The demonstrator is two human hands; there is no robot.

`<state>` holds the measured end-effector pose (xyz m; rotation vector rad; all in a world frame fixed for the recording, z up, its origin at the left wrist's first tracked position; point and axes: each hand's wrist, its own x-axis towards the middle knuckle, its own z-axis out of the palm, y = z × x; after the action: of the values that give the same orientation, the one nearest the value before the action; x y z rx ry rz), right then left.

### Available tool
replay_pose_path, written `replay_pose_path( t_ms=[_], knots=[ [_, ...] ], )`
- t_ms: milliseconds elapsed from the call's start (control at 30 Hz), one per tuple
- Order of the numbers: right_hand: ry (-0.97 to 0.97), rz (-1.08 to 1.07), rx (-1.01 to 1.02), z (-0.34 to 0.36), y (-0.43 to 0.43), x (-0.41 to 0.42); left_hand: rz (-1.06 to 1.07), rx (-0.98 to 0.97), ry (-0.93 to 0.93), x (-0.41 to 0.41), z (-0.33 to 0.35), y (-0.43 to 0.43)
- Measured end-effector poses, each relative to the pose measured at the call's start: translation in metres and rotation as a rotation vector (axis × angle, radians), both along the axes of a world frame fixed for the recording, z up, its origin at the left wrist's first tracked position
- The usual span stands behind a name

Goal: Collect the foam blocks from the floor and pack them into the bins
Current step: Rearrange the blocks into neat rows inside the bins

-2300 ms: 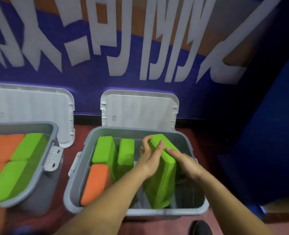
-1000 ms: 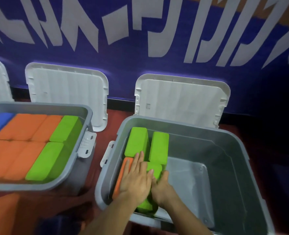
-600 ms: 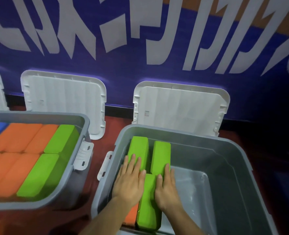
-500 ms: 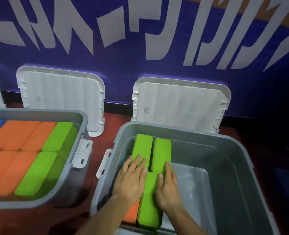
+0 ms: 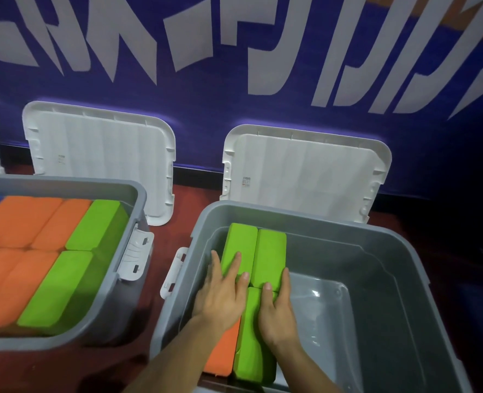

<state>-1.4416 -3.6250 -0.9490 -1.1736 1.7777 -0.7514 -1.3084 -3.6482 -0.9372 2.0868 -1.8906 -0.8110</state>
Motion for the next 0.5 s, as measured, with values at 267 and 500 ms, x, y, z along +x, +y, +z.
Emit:
replay_pose_path(
  t_ms=[267,500],
  knots=[
    [-0.003,0.098,-0.043,0.004,0.012,0.004,-0.039,-0.050,-0.071,0.012,0.007,0.017],
    [0.063,0.166,-0.081,0.002,0.014,0.008,-0.180,-0.132,-0.224,0.009,0.001,0.012]
  ],
)
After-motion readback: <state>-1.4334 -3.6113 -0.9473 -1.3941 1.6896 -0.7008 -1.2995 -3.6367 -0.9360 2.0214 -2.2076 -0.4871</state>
